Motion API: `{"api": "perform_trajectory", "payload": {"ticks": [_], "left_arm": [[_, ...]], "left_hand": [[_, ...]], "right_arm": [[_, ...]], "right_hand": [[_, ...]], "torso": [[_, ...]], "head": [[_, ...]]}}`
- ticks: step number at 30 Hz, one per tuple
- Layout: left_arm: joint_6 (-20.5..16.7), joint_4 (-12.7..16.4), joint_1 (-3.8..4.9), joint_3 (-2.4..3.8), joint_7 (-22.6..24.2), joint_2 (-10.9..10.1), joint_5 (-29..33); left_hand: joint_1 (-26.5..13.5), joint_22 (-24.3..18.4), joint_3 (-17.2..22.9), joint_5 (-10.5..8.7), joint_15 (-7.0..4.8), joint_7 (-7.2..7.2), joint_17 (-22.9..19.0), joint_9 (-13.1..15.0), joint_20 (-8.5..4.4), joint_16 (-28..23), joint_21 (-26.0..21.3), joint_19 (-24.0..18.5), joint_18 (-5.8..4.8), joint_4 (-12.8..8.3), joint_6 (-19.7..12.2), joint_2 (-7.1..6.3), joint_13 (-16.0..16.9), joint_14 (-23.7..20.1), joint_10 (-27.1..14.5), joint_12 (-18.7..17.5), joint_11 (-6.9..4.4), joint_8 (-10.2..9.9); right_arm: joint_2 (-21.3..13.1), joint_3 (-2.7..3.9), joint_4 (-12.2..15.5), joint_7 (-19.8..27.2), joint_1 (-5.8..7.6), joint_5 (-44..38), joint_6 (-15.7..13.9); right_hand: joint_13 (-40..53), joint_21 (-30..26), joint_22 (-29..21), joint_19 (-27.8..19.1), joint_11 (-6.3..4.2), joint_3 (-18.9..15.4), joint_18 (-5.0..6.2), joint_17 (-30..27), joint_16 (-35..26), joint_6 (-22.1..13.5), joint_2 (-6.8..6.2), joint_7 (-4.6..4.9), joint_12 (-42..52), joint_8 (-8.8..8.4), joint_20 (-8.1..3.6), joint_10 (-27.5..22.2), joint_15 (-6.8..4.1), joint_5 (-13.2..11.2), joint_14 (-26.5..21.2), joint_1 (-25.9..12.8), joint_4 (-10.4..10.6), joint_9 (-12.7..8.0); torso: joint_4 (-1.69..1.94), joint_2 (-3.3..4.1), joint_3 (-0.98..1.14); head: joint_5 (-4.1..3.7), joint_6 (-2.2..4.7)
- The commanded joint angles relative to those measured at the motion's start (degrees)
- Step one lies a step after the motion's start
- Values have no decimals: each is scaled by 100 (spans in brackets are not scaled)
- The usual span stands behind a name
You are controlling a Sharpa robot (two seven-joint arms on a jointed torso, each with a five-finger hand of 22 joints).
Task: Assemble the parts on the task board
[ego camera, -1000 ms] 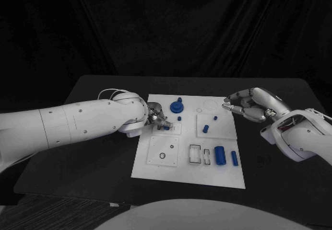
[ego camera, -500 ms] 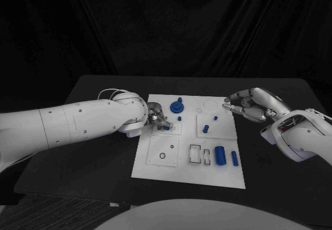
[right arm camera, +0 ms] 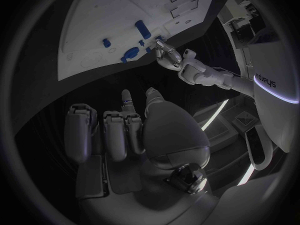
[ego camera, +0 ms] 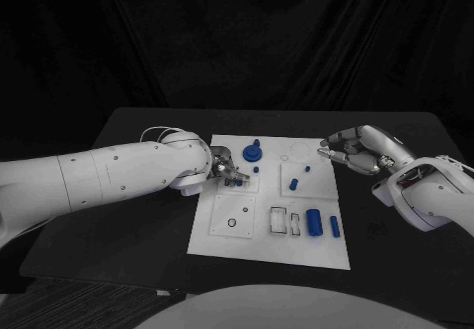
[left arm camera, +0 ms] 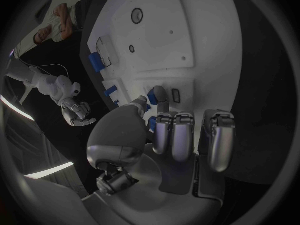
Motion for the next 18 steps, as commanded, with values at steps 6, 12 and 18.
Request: {"api": "perform_trajectory", "payload": {"ticks": [6,12,18], "left_arm": [[243,-38,-79,-61,-140,18,17],[228,-61,-82,-61,-112,34,17],[178,-54,-84,-61,-100,19,17]], "left_hand": [[-191,1509,-251,-33,37,28,1508,-28,48,38,25,602,-35,145,95,-24,1509,617,611,20,25,-427],[-377,1509,-481,-42,20,7,1508,7,32,38,25,602,-35,176,171,-4,1509,617,611,20,6,-403],[-478,1509,-617,-44,9,-5,1508,43,21,38,25,602,-35,179,200,17,1509,617,611,20,-6,-382]], "right_arm": [[-6,3,-2,-78,-17,-9,-7],[-5,3,-4,-76,-19,-9,-6],[-12,3,-1,-72,-20,-9,-12]], "right_hand": [[1509,-33,1217,213,23,-14,-5,1351,-26,44,-11,15,14,31,36,599,42,37,562,52,3,-9],[1509,-27,1219,217,24,-20,-7,1351,-26,53,-7,15,14,34,38,599,43,45,562,53,8,-10],[1509,-27,1219,217,24,-20,-7,1351,-26,53,-7,15,14,34,38,599,43,45,562,53,8,-10]], "torso": [[3,1,-1],[0,1,-2],[-2,0,0]], "head": [[1,-1],[4,-1],[1,-1]]}}
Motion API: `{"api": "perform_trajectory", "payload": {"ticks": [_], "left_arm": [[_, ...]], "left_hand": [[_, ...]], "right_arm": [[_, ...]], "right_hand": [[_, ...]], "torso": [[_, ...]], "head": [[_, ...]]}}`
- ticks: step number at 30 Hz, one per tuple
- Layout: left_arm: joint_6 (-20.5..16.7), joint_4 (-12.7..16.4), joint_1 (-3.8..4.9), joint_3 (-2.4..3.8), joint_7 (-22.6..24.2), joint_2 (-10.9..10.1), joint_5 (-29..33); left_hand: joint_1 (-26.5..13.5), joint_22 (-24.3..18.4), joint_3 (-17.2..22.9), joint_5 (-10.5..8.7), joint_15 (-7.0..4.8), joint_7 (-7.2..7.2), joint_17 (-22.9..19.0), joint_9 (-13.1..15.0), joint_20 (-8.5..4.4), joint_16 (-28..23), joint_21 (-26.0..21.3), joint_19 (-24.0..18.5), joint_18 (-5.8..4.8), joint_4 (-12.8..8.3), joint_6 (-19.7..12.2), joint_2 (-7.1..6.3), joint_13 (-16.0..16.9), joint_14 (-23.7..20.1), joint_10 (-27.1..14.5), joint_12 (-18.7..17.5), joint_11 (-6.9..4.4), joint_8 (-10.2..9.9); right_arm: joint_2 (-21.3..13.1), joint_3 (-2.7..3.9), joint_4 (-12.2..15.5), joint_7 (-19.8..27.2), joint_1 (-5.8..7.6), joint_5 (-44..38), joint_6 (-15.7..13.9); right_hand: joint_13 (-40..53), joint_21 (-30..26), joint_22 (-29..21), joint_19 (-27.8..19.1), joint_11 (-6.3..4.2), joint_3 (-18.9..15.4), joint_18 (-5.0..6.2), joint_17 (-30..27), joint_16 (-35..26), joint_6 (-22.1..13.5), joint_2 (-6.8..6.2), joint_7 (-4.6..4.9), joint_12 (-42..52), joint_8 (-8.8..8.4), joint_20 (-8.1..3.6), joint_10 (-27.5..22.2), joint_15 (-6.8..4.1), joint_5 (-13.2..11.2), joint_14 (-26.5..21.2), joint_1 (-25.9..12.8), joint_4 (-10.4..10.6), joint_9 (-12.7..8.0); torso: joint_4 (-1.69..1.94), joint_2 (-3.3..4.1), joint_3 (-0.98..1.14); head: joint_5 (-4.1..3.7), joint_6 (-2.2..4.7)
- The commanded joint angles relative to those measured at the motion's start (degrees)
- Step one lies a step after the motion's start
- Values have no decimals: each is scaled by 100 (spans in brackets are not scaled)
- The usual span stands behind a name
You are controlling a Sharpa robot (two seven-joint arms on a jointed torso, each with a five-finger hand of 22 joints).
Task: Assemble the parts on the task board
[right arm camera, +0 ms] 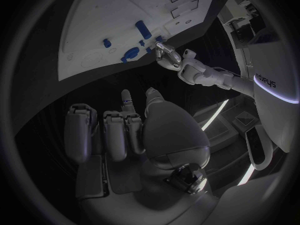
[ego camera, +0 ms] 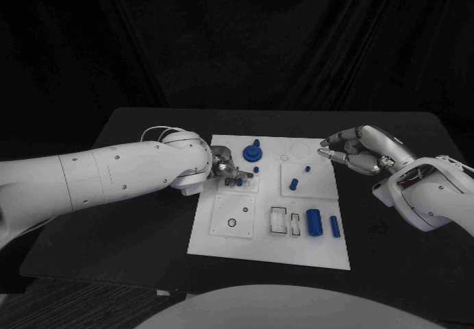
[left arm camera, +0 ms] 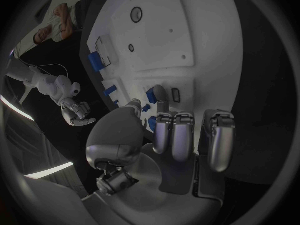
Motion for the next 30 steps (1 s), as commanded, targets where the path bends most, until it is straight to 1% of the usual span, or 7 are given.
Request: {"api": "perform_trajectory", "payload": {"ticks": [1,6,9,20,25,27,30], "left_arm": [[149,6,-84,-61,-108,-21,14],[23,208,-65,-58,-143,-205,14],[-35,382,45,-56,-156,-356,14],[-115,851,902,-53,135,-884,86],[-5,581,1045,-53,374,-808,406],[154,415,1066,-54,446,-728,469],[361,174,1058,-56,511,-609,524]], "left_hand": [[-65,1510,-47,-21,7,-5,1509,20,19,38,25,602,-35,-7,43,-13,1509,617,600,20,-19,-259],[-51,1510,-121,-21,-6,-20,1509,81,8,38,25,602,-35,-18,65,-8,1509,617,600,20,-33,-216],[-33,1510,-146,-20,-12,-24,1509,103,3,38,25,602,-35,-22,64,-7,1509,617,600,20,-38,-205],[263,1510,-213,2,-20,-29,1509,219,-11,38,25,602,-35,-74,-5,83,1509,617,600,20,-47,-185],[663,1510,-254,238,30,38,1509,324,29,38,25,602,-35,-128,-302,130,1509,617,600,20,14,-241],[880,1510,-268,309,87,106,1509,135,74,38,25,602,-35,-155,-437,163,1509,617,600,20,78,-461],[1007,1510,-269,356,108,126,1509,16,100,38,25,602,-35,-179,-421,184,1509,617,600,20,98,-555]], "right_arm": [[-15,3,5,-69,-17,-9,-18],[-45,3,14,-54,-17,-9,-53],[-86,3,31,-42,-17,-9,-87],[-191,4,105,-32,-15,-9,-150],[-174,4,99,-44,-15,-9,-120],[-175,4,107,-50,-15,-9,-97],[-179,4,120,-59,-15,-9,-66]], "right_hand": [[1509,-27,1220,217,24,-20,-6,1351,-26,31,-7,-6,14,34,38,599,43,21,563,53,8,-5],[1509,-29,1220,216,25,-30,-6,1352,-25,32,-9,-5,14,33,39,599,44,23,563,46,16,-7],[1509,-25,1221,217,25,-40,-7,1352,-25,32,-10,-5,14,32,39,599,45,19,563,32,25,-9],[1509,-6,1227,226,24,-58,-11,1365,-16,35,-10,-5,14,32,40,599,45,11,566,7,39,-11],[1509,36,1241,247,23,-72,-22,1380,-6,37,1,-6,14,32,41,599,44,7,570,-19,47,-14],[1509,44,1244,250,23,-76,-24,1373,-10,38,4,-7,14,32,41,599,44,7,568,-26,49,-15],[1509,77,1255,265,22,-78,-32,1313,-50,37,5,-7,14,32,41,599,44,7,554,-29,48,-15]], "torso": [[-2,0,0],[1,-3,-2],[0,-7,0],[-6,-2,2],[-1,-15,9],[13,-5,0],[7,9,-5]], "head": [[-4,-1],[-5,-1],[-18,-1],[-31,-1],[-26,-1],[-42,-1],[-34,-1]]}}
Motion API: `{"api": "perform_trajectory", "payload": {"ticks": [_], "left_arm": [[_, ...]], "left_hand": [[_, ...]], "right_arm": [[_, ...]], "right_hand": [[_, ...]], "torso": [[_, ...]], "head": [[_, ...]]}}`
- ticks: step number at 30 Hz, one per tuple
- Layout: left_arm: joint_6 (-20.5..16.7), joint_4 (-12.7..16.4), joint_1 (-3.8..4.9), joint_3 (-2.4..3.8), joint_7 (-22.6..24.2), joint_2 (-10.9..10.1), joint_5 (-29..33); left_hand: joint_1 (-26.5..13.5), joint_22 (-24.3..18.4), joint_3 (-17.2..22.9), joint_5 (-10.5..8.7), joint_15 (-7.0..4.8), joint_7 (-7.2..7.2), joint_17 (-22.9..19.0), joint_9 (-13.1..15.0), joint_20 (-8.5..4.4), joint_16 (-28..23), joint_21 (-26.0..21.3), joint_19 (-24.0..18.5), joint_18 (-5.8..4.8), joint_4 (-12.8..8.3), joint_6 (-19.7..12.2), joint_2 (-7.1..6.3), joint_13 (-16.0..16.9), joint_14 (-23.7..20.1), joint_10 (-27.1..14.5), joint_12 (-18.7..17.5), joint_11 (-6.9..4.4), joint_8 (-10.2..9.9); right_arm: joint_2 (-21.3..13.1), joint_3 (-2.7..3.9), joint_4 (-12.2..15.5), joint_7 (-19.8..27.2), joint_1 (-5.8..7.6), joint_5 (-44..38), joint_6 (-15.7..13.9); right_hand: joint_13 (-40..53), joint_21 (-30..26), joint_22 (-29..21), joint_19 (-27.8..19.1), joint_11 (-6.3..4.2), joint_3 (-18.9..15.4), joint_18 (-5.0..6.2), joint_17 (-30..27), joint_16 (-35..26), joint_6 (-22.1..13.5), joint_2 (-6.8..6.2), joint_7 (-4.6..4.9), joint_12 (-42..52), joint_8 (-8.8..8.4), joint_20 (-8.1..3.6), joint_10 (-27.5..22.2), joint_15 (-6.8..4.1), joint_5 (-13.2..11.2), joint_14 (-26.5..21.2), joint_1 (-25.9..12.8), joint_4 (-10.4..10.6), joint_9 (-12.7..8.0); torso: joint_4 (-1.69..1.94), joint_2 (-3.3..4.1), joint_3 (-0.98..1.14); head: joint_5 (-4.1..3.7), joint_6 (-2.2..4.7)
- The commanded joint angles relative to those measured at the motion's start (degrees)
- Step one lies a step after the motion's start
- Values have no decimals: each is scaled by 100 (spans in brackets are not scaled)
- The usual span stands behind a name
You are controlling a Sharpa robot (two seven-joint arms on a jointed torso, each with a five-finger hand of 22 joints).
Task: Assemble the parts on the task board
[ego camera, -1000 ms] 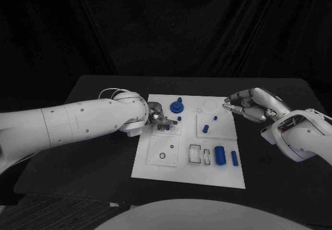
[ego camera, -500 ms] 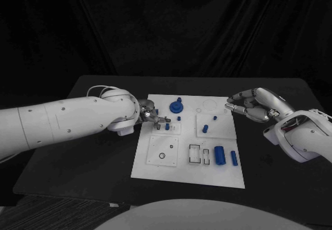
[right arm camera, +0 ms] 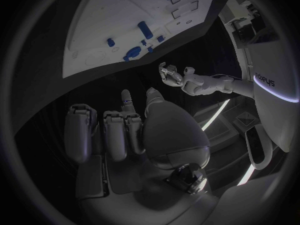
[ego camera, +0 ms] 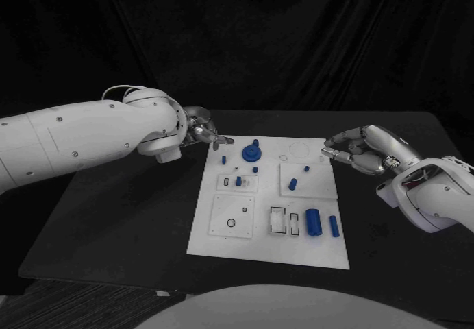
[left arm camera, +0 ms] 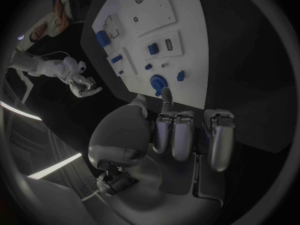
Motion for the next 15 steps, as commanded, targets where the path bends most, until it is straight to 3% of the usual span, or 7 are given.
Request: {"api": "perform_trajectory", "payload": {"ticks": [1,4,15], "left_arm": [[396,-208,-11,1,352,109,303],[515,-432,-63,0,370,228,236],[609,-1074,-233,-1,369,624,-174]], "left_hand": [[125,1510,3,41,49,27,1509,-94,49,38,25,592,-36,-52,-5,-4,1509,594,603,20,45,-76],[153,1510,-3,14,55,32,1509,-132,57,38,25,592,-36,-55,15,-3,1509,594,603,20,50,-99],[146,1510,-42,-65,60,15,1509,-189,69,38,25,592,-36,-13,168,14,1509,594,603,20,46,-86]], "right_arm": [[-7,3,30,-64,-13,-9,-13],[-2,3,28,-68,-13,-9,6],[68,3,8,-62,-14,-9,46]], "right_hand": [[1509,60,1261,271,22,-32,-35,1303,-57,37,5,-8,14,32,41,599,43,9,552,-30,1,-6],[1509,84,1269,283,20,-39,-41,1287,-67,37,7,-9,14,31,40,599,42,14,549,-38,-1,-7],[1509,100,1274,291,20,-46,-45,1278,-72,44,16,-10,14,33,39,599,40,23,547,-49,-2,-8]], "torso": [[2,19,-8],[2,29,-15],[2,20,-9]], "head": [[5,-1],[28,-1],[61,-1]]}}
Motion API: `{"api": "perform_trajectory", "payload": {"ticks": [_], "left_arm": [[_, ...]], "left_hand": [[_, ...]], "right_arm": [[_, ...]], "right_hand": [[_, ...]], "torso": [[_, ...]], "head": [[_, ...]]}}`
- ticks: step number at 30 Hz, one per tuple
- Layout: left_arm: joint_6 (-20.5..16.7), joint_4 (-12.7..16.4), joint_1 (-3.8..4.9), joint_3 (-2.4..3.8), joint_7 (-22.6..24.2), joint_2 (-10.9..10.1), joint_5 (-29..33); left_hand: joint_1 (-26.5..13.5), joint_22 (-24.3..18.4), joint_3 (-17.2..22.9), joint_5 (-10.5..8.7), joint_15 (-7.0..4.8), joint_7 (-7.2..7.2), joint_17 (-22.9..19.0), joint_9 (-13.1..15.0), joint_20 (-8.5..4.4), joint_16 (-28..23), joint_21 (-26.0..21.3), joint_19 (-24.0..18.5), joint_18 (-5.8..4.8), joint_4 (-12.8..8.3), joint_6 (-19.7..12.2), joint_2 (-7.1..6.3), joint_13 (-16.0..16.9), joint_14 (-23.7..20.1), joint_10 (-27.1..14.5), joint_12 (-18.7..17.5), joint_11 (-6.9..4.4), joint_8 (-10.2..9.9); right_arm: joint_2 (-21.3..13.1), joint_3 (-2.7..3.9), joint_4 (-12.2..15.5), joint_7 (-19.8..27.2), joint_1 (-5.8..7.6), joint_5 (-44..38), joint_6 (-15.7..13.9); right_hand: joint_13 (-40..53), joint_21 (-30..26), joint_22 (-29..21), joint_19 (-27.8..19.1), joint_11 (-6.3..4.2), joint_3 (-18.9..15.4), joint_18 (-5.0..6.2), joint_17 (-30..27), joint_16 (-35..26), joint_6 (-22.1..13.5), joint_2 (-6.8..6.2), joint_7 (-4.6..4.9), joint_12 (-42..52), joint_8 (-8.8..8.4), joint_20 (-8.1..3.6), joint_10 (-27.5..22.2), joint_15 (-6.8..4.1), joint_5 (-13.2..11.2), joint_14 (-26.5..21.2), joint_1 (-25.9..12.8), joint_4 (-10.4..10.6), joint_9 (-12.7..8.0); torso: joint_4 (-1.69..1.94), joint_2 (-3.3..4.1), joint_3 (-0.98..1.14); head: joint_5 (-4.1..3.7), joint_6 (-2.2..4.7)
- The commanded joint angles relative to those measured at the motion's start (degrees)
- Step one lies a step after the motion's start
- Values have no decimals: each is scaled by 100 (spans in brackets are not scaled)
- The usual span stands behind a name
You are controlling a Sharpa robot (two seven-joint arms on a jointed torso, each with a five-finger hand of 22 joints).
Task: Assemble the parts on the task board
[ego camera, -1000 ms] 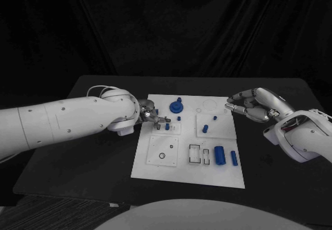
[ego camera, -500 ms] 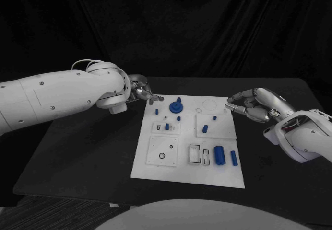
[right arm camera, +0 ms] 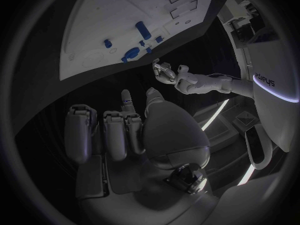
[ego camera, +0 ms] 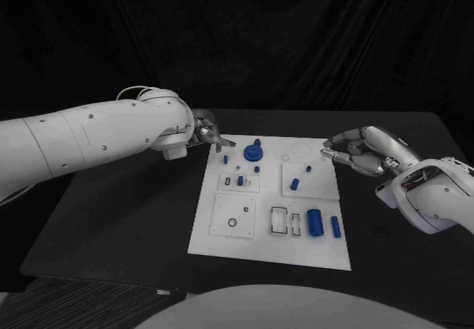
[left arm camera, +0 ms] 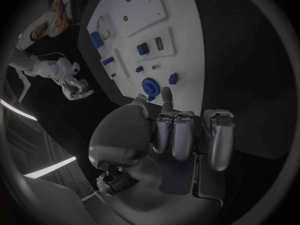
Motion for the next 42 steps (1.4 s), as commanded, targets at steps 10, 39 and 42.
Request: {"api": "perform_trajectory", "payload": {"ticks": [10,39,42], "left_arm": [[168,-549,-179,7,150,331,-200],[338,-923,-313,7,114,566,-204],[352,-949,-328,7,114,586,-204]], "left_hand": [[57,1505,-57,-40,24,-37,1509,61,23,38,25,591,-36,8,182,15,1509,615,603,20,20,112],[156,1505,-42,74,22,-32,1509,213,17,38,25,591,-36,-38,49,54,1509,615,603,20,22,164],[178,1505,-33,97,23,-30,1509,226,18,38,25,591,-36,-53,35,60,1509,615,603,20,22,166]], "right_arm": [[7,3,1,-52,-14,-9,19],[32,3,-32,-37,-15,-9,12],[32,3,-31,-36,-15,-9,9]], "right_hand": [[1509,32,1270,289,20,-47,-43,1285,-26,46,18,-11,14,34,39,599,40,26,549,-50,-3,-9],[1509,5,1261,277,21,-48,-36,1270,-36,60,23,-11,14,38,38,599,40,63,546,-33,-23,-11],[1509,3,1261,276,21,-48,-36,1269,-36,62,22,-11,14,39,38,599,40,71,546,-25,-29,-11]], "torso": [[-6,0,2],[-1,-1,2],[-3,-1,2]], "head": [[-8,-1],[-20,-1],[-19,-1]]}}
